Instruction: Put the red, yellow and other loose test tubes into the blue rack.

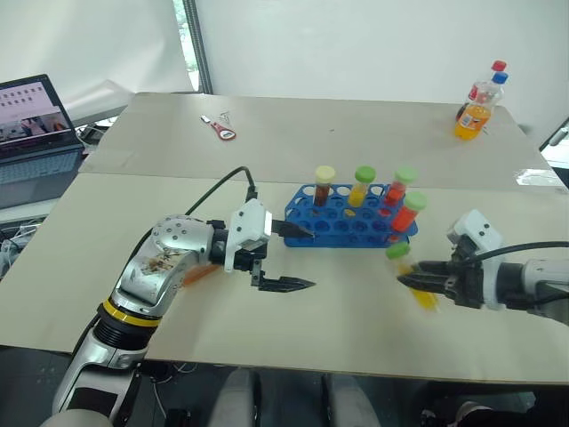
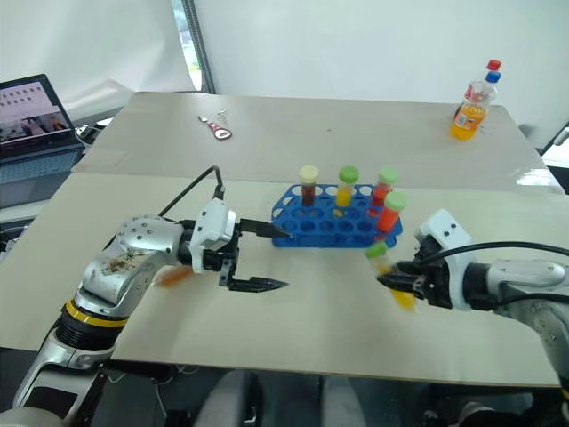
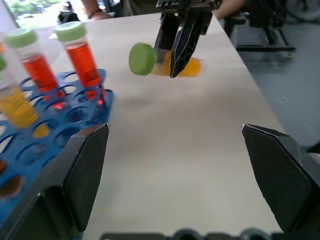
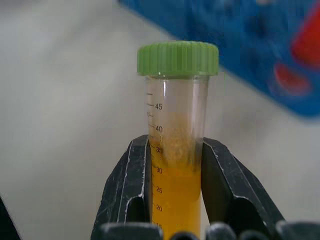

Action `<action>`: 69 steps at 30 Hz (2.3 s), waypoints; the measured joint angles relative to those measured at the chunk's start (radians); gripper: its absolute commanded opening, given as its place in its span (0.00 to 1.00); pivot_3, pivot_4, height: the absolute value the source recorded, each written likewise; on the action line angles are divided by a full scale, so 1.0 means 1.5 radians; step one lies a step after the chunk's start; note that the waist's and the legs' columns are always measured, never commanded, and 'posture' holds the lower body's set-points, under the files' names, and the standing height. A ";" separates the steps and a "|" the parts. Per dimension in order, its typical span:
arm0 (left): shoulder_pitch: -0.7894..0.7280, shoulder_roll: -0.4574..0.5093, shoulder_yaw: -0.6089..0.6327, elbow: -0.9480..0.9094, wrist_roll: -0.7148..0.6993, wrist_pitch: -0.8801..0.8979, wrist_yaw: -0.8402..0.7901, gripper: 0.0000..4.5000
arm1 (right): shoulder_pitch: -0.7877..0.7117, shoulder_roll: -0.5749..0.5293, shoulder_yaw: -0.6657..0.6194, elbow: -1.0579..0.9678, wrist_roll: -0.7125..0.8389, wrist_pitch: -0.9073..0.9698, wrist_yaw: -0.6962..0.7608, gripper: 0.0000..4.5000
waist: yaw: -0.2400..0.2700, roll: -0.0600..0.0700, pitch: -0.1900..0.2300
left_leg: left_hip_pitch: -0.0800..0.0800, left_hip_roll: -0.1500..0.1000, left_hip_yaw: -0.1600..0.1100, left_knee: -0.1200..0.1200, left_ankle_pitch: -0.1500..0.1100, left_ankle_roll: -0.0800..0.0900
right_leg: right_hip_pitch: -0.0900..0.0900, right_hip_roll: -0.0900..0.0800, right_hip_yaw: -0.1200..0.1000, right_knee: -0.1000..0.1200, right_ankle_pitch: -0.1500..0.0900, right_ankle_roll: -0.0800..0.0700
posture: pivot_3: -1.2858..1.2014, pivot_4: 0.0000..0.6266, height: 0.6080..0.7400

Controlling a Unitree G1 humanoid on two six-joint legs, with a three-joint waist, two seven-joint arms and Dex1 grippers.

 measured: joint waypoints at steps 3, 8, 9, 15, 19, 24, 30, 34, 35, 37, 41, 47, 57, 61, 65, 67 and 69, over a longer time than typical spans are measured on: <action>0.001 0.008 0.024 0.001 -0.005 0.002 0.009 1.00 | -0.027 0.107 0.013 -0.017 -0.031 -0.079 -0.079 0.21 | 0.002 0.000 0.000 | 0.000 -0.001 0.000 0.000 0.000 0.000 | 0.000 -0.001 0.000 0.000 0.000 0.000 | 0.52 0.24 0.39; -0.007 0.012 0.032 0.007 -0.013 0.018 0.017 1.00 | -0.050 0.242 0.100 0.014 -0.169 -0.238 -0.207 0.21 | 0.000 0.000 0.000 | 0.000 -0.001 0.000 0.000 0.000 -0.001 | -0.001 0.000 0.000 0.001 0.000 0.000 | 0.52 0.24 0.39; -0.009 0.012 0.032 0.007 -0.014 0.021 0.017 1.00 | -0.050 0.261 0.115 0.028 -0.195 -0.268 -0.224 0.21 | -0.001 0.000 0.000 | 0.000 -0.001 0.000 0.000 0.000 -0.001 | -0.001 0.000 0.000 0.001 0.000 0.000 | 0.52 0.24 0.39; -0.035 0.001 0.032 -0.003 -0.028 0.052 0.040 1.00 | -0.050 0.346 0.185 0.118 -0.312 -0.419 -0.291 0.21 | -0.003 0.000 0.000 | 0.000 -0.001 0.000 0.000 0.000 -0.001 | -0.001 0.000 0.000 0.002 0.000 0.000 | 0.52 0.24 0.39; -0.038 0.000 0.032 -0.010 -0.040 0.074 0.045 1.00 | -0.050 0.370 0.204 0.164 -0.356 -0.483 -0.315 0.21 | -0.004 0.000 0.000 | -0.001 -0.001 0.000 0.000 0.000 -0.001 | -0.001 0.000 0.000 0.002 0.000 0.000 | 0.52 0.24 0.39; -0.042 0.000 0.031 -0.022 -0.050 0.087 0.047 1.00 | -0.056 0.391 0.214 0.214 -0.396 -0.548 -0.337 0.21 | -0.004 0.000 0.000 | 0.000 -0.001 0.000 0.000 0.000 -0.001 | -0.001 0.000 0.000 0.003 0.000 0.000 | 0.52 0.24 0.39; -0.054 -0.009 0.029 -0.022 -0.051 0.098 0.061 1.00 | -0.058 0.419 0.216 0.244 -0.413 -0.582 -0.359 0.21 | -0.004 0.000 0.000 | -0.001 -0.001 0.000 0.001 0.000 -0.001 | -0.002 0.000 0.000 0.004 0.000 0.000 | 0.52 0.24 0.39; -0.064 -0.021 0.028 -0.022 -0.053 0.120 0.085 1.00 | -0.058 0.442 0.216 0.264 -0.423 -0.600 -0.374 0.21 | -0.006 0.000 0.000 | -0.001 -0.001 0.000 0.003 0.000 -0.001 | -0.003 0.000 0.000 0.007 -0.001 -0.001 | 0.52 0.24 0.39; -0.064 -0.022 0.027 -0.022 -0.052 0.120 0.091 1.00 | -0.057 0.443 0.216 0.269 -0.423 -0.602 -0.374 0.21 | -0.006 0.000 0.000 | -0.002 -0.001 0.000 0.003 0.000 -0.001 | -0.004 0.000 0.000 0.009 -0.001 -0.002 | 0.52 0.24 0.39; -0.065 -0.022 0.027 -0.022 -0.052 0.120 0.097 1.00 | -0.053 0.449 0.215 0.271 -0.422 -0.605 -0.374 0.21 | -0.006 0.000 0.000 | -0.003 -0.001 0.000 0.005 0.000 -0.001 | -0.006 0.000 0.000 0.012 -0.002 -0.002 | 0.52 0.24 0.39; -0.065 -0.024 0.026 -0.022 -0.051 0.120 0.109 1.00 | -0.037 0.459 0.212 0.271 -0.419 -0.621 -0.374 0.50 | -0.007 0.000 0.000 | -0.005 0.000 -0.001 0.006 0.000 -0.001 | -0.009 0.000 0.000 0.014 -0.003 -0.003 | 0.52 0.24 0.39; -0.067 -0.002 0.024 -0.020 -0.037 0.127 0.120 1.00 | -0.023 0.453 0.211 0.258 -0.415 -0.614 -0.373 0.97 | -0.009 0.000 0.000 | -0.006 -0.001 -0.001 0.006 0.000 -0.001 | -0.010 0.000 0.000 0.014 -0.003 -0.003 | 0.52 0.24 0.39; -0.151 0.227 -0.003 -0.007 0.001 0.287 0.074 1.00 | 0.089 0.208 0.162 0.054 -0.287 -0.445 -0.172 0.97 | -0.018 0.000 0.000 | -0.006 0.000 -0.002 0.006 0.000 -0.001 | -0.010 0.001 0.000 0.015 -0.005 -0.004 | 0.52 0.24 0.39; -0.179 0.299 -0.059 -0.005 0.019 0.365 0.032 1.00 | 0.073 0.096 0.162 -0.015 -0.161 -0.332 -0.052 0.97 | -0.020 0.000 0.000 | -0.006 0.000 -0.003 0.006 0.000 -0.001 | -0.010 0.001 -0.001 0.016 -0.007 -0.005 | 0.52 0.24 0.39; -0.201 0.328 -0.134 0.011 0.064 0.389 0.000 1.00 | 0.028 0.032 0.163 -0.051 -0.044 -0.238 0.021 0.97 | -0.018 0.000 0.000 | -0.006 -0.001 -0.003 0.006 0.000 -0.001 | -0.010 0.001 -0.002 0.016 -0.007 -0.005 | 0.52 0.24 0.39; -0.205 0.335 -0.169 0.024 0.085 0.393 -0.018 1.00 | 0.005 0.010 0.165 -0.069 -0.001 -0.205 0.045 0.97 | -0.018 -0.001 0.001 | -0.006 -0.001 -0.003 0.006 0.000 -0.001 | -0.010 0.001 -0.002 0.016 -0.007 -0.005 | 0.52 0.24 0.39; -0.207 0.343 -0.197 0.025 0.103 0.396 -0.035 1.00 | -0.011 -0.010 0.171 -0.079 0.021 -0.189 0.065 0.97 | -0.018 -0.002 0.001 | -0.007 -0.001 -0.004 0.006 0.000 -0.001 | -0.010 0.001 -0.002 0.016 -0.007 -0.005 | 0.52 0.24 0.39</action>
